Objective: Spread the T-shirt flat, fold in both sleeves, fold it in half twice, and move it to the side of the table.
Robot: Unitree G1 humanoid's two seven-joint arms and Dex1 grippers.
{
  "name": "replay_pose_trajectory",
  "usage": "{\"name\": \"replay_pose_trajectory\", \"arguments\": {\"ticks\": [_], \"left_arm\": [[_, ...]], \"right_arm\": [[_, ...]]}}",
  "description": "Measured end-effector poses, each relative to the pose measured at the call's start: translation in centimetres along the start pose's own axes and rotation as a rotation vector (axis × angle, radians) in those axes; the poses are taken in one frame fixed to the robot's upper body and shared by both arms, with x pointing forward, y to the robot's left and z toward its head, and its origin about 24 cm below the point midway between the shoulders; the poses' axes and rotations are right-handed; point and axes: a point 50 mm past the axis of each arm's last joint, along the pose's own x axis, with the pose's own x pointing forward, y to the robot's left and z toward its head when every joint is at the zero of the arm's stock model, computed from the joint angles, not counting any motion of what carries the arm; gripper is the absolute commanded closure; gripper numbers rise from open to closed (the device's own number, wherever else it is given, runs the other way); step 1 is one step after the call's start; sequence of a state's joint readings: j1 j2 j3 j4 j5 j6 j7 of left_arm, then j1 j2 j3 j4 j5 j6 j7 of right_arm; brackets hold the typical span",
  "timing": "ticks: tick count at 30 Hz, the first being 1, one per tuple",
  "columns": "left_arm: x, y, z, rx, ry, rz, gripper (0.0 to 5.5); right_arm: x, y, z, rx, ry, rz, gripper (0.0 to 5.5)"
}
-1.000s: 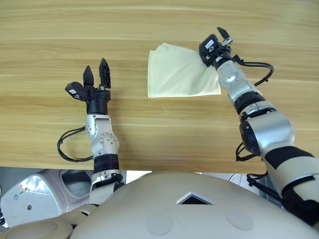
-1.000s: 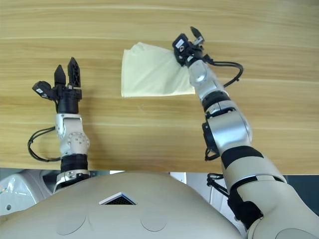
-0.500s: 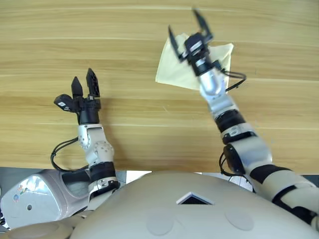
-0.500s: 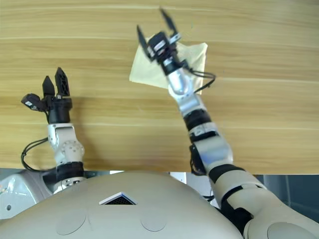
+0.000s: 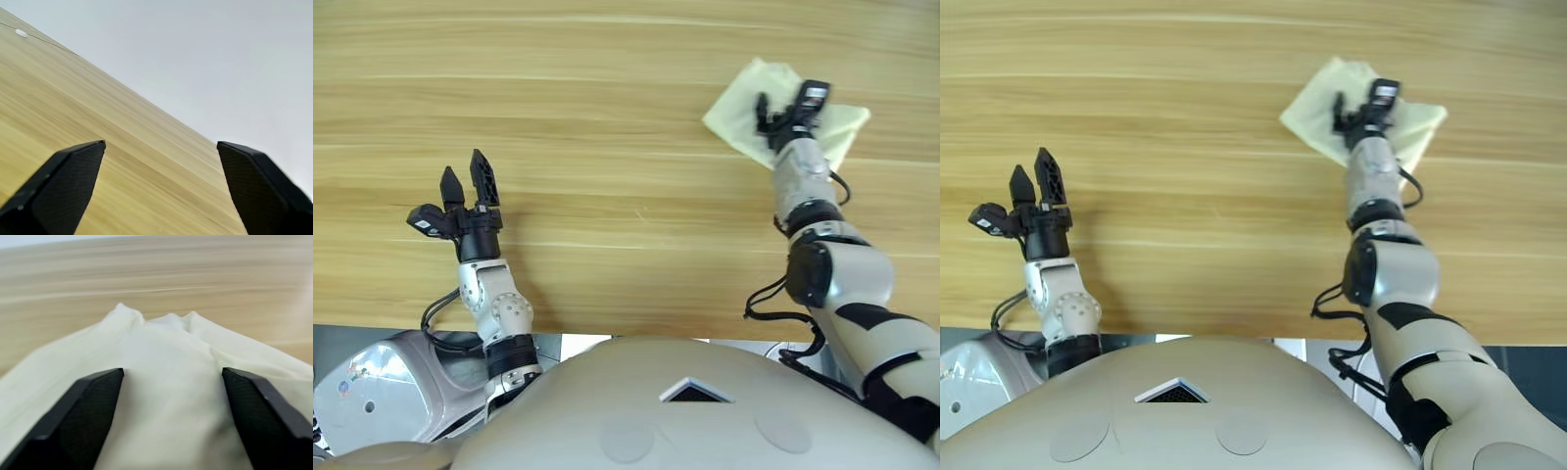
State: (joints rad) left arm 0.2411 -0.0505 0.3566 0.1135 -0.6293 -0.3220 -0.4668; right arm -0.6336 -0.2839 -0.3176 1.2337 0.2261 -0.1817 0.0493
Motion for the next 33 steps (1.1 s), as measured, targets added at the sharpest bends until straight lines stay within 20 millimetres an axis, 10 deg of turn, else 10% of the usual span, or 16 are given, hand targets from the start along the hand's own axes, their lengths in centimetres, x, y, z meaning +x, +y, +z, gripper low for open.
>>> {"name": "replay_pose_trajectory", "arguments": {"ticks": [4, 6, 17, 21, 24, 26, 28, 31, 33], "left_arm": [[-0.4, 0.3, 0.3, 0.033, -0.018, 0.018, 1.26], [-0.6, 0.5, 0.5, 0.041, -0.031, 0.035, 1.26], [-0.9, 1.0, 1.5, 0.107, -0.084, 0.07, 1.26], [2.2, -0.6, 0.4, 0.2, -0.033, 0.009, 1.26], [8.3, -4.2, -1.3, 0.324, 0.02, -0.037, 1.26], [10.3, -6.4, -2.6, 0.486, 0.041, -0.048, 1.26], [10.7, -8.1, -3.4, 0.683, -0.028, -0.099, 1.26], [8.9, -7.5, -6.1, 0.867, -0.008, -0.138, 1.26], [8.4, -7.3, -6.6, 0.857, 0.006, -0.129, 1.26]], "right_arm": [[-2.5, -12.2, 1.4, 0.084, 0.006, -0.57, 1.76], [-3.9, -14.9, 1.3, 0.096, 0.019, -0.724, 1.76], [-3.9, -15.0, 1.8, 0.079, 0.006, -0.806, 1.76], [-2.2, -9.9, 5.7, -0.18, -0.338, -0.637, 1.76], [-1.0, 3.1, 10.1, -0.201, -0.682, -0.214, 1.76], [-2.3, 11.0, 7.1, -0.228, -0.689, 0.046, 1.76], [-4.1, 14.9, 3.7, -0.308, -0.67, 0.207, 1.76], [-5.8, 14.5, -3.3, -0.508, -0.513, 0.334, 1.76], [-5.9, 13.7, -4.5, -0.521, -0.46, 0.336, 1.76]]}}
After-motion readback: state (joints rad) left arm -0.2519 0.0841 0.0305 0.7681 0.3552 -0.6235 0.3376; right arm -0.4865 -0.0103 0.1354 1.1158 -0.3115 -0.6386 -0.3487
